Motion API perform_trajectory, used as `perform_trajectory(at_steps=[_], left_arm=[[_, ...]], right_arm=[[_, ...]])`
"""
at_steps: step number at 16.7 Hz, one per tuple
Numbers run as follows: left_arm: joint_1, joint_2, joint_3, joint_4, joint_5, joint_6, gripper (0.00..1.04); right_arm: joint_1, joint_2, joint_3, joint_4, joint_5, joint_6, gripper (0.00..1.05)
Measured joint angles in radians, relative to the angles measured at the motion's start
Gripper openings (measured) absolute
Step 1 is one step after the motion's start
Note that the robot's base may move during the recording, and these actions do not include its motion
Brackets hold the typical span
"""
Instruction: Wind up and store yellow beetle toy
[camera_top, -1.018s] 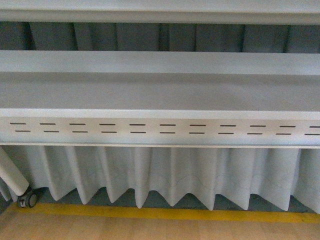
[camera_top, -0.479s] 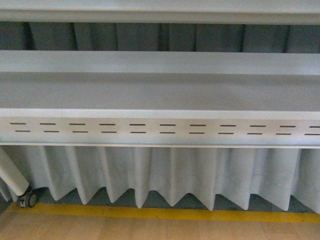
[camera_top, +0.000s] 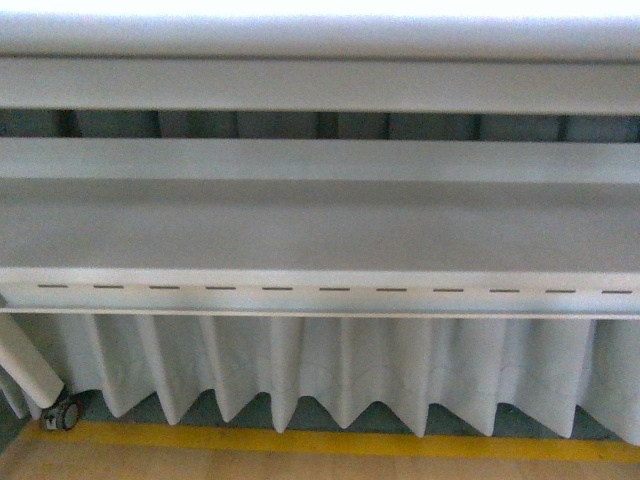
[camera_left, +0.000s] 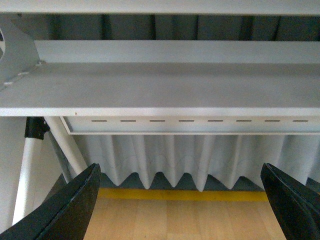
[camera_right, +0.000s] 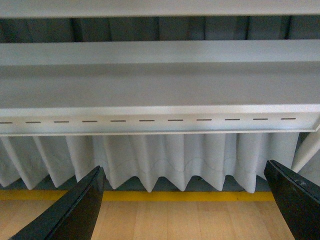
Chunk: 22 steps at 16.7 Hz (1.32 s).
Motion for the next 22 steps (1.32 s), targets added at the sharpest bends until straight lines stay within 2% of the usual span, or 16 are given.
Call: perform_trajectory(at_steps=[22], left_arm=[[0.000,0.000,0.000,0.005,-0.002,-0.001,0.98]], right_arm=[[0.000,0.000,0.000,0.005,0.002,0.003,0.98]])
